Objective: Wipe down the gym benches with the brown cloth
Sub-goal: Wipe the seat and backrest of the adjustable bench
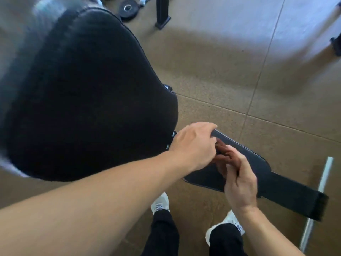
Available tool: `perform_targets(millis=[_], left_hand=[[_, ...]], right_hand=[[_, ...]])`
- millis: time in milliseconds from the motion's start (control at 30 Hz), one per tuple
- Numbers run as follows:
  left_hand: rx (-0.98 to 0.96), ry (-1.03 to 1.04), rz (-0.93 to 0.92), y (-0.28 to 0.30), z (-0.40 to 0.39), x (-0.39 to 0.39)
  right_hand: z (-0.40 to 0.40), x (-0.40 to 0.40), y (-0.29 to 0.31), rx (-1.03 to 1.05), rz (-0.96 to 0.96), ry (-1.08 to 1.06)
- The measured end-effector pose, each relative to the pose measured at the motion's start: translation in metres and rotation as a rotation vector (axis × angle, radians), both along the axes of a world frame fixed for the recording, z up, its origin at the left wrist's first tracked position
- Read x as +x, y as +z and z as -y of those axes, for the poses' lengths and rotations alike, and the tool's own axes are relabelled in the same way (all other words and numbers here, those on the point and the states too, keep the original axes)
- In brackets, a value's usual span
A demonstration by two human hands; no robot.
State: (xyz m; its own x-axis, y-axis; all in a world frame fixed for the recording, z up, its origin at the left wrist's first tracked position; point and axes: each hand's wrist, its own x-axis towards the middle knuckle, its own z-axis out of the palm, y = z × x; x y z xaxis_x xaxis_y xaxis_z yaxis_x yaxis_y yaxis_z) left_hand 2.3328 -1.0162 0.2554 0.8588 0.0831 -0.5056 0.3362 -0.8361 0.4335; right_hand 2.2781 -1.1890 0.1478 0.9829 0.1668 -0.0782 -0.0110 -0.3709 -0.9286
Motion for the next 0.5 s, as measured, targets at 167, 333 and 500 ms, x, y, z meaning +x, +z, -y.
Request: perform_targets(millis=[167, 333, 500], left_hand=[[0.091, -0.153, 0.369, 0.144, -0.054, -0.015], [0.26, -0.234, 0.675, 0.247, -0.136, -0.002], [-0.169, 0.33, 0.41, 0.201, -0.188, 0.016]], right_hand=[[-0.077, -0.017, 0.105, 0.304, 0.011, -0.035], [-0.151, -0.007, 0.193, 0.621, -0.039, -0.145], [-0.239, 0.002, 0.235, 0.442, -0.156, 0.015]])
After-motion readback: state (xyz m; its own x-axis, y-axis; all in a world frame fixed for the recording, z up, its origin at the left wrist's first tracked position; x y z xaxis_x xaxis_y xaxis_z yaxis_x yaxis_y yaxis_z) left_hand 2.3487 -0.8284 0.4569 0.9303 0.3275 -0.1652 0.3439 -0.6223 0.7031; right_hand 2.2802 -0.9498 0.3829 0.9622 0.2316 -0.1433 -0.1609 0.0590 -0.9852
